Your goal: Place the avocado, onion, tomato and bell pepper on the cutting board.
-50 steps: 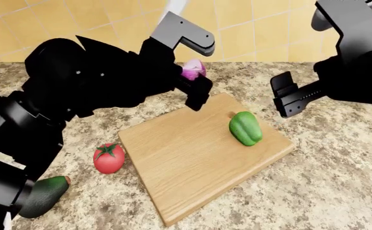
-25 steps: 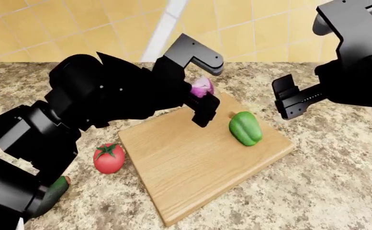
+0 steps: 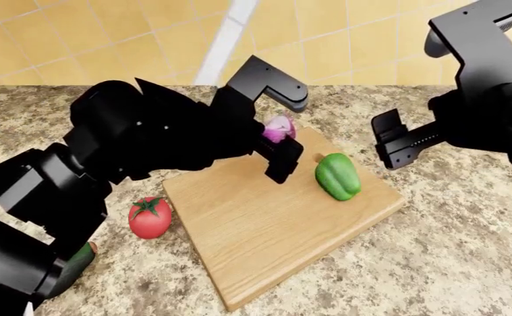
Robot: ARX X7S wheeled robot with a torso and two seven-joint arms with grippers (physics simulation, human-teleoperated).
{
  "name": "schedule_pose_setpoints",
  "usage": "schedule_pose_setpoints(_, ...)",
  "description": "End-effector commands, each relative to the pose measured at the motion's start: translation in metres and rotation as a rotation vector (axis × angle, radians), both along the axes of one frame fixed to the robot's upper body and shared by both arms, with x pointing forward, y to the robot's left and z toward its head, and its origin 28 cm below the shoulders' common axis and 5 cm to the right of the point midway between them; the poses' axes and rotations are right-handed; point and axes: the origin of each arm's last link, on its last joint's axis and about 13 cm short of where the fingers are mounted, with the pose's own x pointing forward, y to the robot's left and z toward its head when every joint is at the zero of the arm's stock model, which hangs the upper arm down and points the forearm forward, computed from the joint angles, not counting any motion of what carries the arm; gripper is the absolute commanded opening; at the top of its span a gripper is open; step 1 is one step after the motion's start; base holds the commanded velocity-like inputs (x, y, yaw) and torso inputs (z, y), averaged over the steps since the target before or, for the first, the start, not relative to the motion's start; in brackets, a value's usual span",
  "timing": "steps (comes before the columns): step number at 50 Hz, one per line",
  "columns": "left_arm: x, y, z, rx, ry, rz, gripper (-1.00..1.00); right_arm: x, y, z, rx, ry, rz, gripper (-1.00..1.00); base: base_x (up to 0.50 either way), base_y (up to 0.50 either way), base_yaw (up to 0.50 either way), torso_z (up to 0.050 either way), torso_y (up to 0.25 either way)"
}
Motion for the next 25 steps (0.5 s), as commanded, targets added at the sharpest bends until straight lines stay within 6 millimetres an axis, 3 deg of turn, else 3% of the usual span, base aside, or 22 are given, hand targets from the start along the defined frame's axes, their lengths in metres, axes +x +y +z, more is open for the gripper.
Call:
schedule_pose_setpoints(1,-0.002,0.0003,0.0023,-0.01,0.003,0.009,-1.0,0.0009,0.0008,-0.002,-0.004,0.004,0.002,1.0,0.0,0.0,0.0,0.0,0.0)
schedule_pose_setpoints(25,-0.0007,-0.0045,-0.0014,0.001,0.035,-0.028,-1.0,0.0017,0.0001,-0.0056,0.005,0.009,0.005,1.0,0.0,0.0,0.0,0.0,0.0)
